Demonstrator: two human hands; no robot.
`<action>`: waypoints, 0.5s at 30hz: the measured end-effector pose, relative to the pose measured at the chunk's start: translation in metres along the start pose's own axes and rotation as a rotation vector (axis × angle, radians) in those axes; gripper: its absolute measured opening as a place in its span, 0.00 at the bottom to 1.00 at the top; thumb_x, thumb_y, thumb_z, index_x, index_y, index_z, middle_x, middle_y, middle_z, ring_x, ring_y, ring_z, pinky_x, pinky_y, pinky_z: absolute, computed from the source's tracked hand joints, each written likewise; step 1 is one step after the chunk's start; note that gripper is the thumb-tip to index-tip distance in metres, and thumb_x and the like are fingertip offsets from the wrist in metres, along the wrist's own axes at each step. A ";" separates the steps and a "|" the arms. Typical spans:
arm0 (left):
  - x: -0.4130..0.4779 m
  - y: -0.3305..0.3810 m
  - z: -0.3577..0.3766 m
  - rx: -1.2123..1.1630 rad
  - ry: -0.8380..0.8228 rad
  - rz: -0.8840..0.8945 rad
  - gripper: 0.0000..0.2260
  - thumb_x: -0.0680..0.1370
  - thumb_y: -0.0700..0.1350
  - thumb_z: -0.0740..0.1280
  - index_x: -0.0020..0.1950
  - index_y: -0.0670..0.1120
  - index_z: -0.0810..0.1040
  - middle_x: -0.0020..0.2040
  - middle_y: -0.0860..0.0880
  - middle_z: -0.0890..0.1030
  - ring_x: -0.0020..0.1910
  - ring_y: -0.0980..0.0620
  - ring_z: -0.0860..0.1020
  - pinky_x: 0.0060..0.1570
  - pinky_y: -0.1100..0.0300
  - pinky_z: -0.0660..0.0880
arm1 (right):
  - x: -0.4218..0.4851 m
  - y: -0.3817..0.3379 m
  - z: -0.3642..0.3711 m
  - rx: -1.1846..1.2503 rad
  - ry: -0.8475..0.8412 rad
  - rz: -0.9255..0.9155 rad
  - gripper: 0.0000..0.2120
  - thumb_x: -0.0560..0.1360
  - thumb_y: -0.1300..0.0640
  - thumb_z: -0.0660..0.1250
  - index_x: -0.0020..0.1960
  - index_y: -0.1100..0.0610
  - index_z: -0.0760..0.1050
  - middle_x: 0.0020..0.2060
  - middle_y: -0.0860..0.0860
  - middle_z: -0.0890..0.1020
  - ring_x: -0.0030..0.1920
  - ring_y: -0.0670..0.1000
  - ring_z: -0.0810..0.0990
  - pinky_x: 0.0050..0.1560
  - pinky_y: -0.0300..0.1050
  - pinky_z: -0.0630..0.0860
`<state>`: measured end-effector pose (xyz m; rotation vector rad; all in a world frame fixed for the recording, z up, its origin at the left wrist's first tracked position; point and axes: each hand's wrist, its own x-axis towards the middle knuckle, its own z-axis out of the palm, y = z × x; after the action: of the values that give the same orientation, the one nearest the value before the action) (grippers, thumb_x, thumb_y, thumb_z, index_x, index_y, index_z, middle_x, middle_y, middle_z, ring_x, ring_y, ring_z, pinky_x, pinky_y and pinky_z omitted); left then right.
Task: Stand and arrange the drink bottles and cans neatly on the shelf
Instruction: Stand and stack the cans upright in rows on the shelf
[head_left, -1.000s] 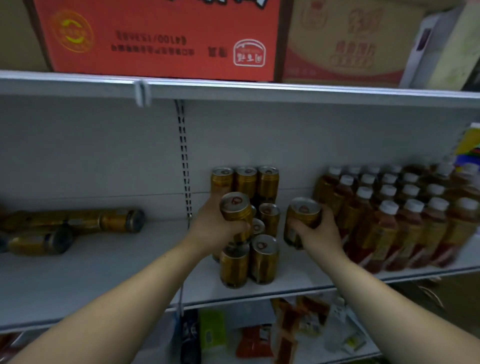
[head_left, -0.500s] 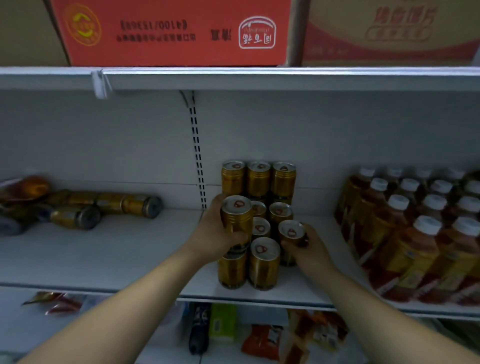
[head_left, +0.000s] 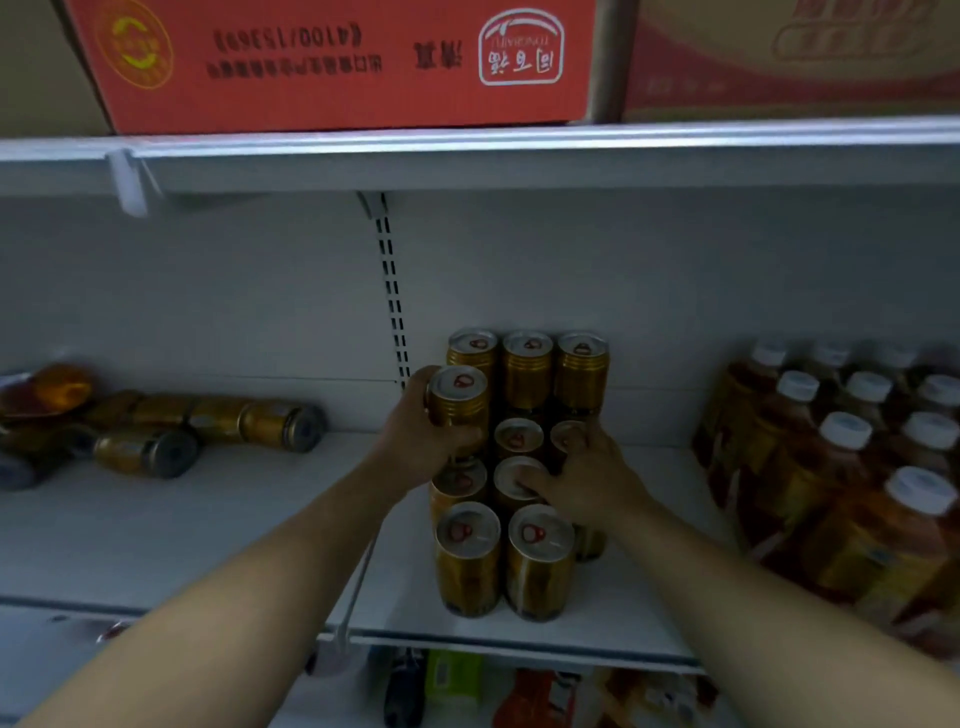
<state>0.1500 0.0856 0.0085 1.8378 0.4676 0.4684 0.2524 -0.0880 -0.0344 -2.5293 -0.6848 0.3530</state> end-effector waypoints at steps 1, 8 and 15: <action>0.005 -0.003 0.002 -0.019 0.001 -0.011 0.29 0.69 0.36 0.75 0.62 0.55 0.65 0.49 0.59 0.75 0.50 0.56 0.75 0.48 0.56 0.75 | 0.000 0.000 0.002 -0.047 -0.014 0.002 0.50 0.69 0.26 0.60 0.79 0.54 0.49 0.79 0.52 0.48 0.77 0.57 0.50 0.75 0.57 0.57; 0.024 -0.012 0.013 -0.050 -0.065 -0.007 0.30 0.73 0.33 0.70 0.65 0.53 0.59 0.51 0.58 0.74 0.54 0.54 0.74 0.52 0.58 0.73 | 0.000 0.000 0.004 -0.113 -0.005 0.024 0.50 0.72 0.28 0.59 0.80 0.55 0.44 0.79 0.53 0.43 0.78 0.56 0.45 0.75 0.56 0.54; 0.021 -0.006 0.007 0.012 -0.167 -0.059 0.43 0.74 0.34 0.70 0.77 0.48 0.42 0.66 0.48 0.69 0.65 0.51 0.69 0.60 0.58 0.67 | -0.001 -0.003 0.001 -0.125 -0.014 0.031 0.50 0.71 0.27 0.58 0.80 0.55 0.44 0.79 0.53 0.44 0.78 0.57 0.47 0.75 0.58 0.54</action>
<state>0.1703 0.0932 0.0024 1.8517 0.4096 0.2700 0.2500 -0.0864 -0.0336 -2.6600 -0.6937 0.3492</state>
